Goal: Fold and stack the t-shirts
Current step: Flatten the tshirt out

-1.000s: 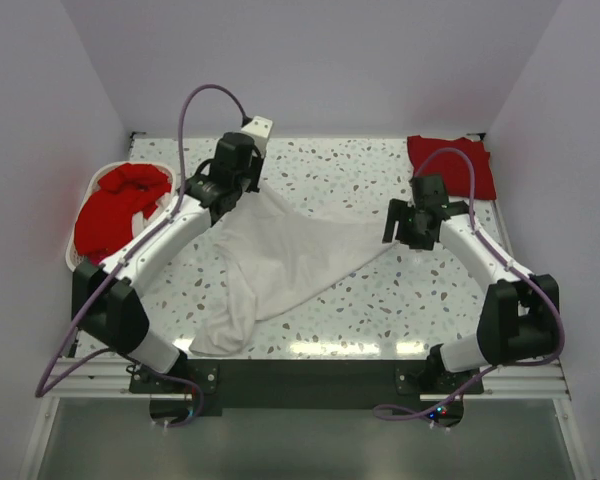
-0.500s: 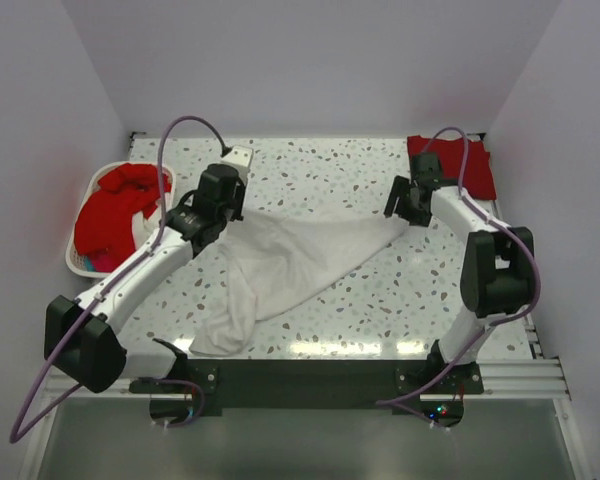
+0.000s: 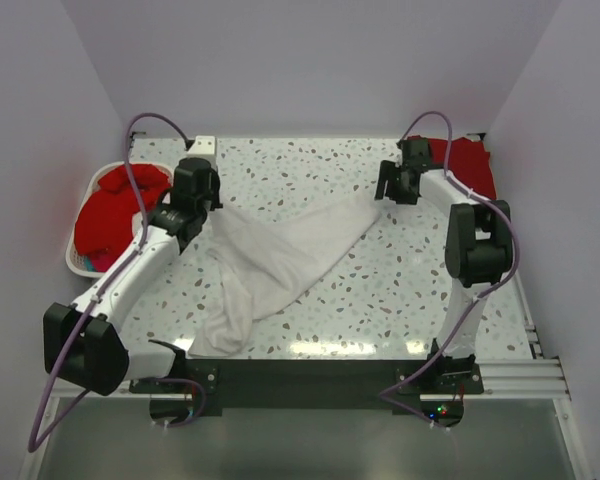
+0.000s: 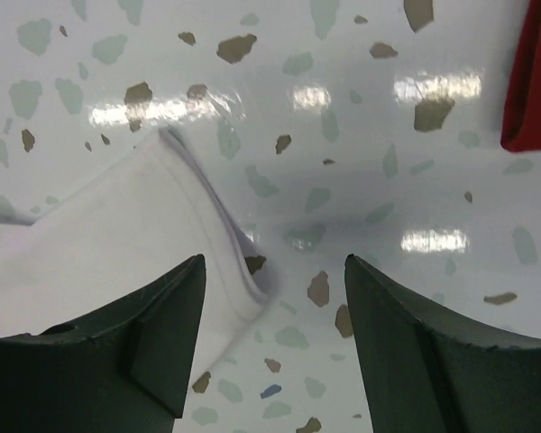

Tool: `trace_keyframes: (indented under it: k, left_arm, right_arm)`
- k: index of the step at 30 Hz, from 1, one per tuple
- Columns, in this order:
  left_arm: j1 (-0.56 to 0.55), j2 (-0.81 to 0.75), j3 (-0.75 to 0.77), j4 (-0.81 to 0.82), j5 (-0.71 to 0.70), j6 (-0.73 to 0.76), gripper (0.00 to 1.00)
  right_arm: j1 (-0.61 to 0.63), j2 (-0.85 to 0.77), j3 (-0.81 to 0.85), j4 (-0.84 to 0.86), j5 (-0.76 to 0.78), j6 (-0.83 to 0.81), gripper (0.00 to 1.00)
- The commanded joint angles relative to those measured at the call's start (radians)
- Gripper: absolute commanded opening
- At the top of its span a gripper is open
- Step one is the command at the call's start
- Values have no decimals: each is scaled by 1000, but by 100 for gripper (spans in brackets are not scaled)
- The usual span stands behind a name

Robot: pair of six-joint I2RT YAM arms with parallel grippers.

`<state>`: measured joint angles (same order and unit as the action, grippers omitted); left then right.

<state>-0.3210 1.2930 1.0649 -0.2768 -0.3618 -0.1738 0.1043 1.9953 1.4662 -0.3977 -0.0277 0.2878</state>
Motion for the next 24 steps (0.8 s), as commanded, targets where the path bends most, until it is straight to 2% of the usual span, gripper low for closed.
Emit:
trace_keyframes:
  k: [1,8,14,24]
  left_arm:
    - [3,23,-36,106,26,-7,0]
    - [13,63,-54,113,34,-9,0]
    - [16,74,-59,111,27,-9,0]
    - [23,86,-56,97,15,-9,0]
  right_arm:
    - [-2,51,115,56,-96,-93,66]
    - [6,154,219,68,-225,-148,64]
    - [44,264,353,-24,-230,-219,59]
    - [77,326,410,-122,-219,-321,56]
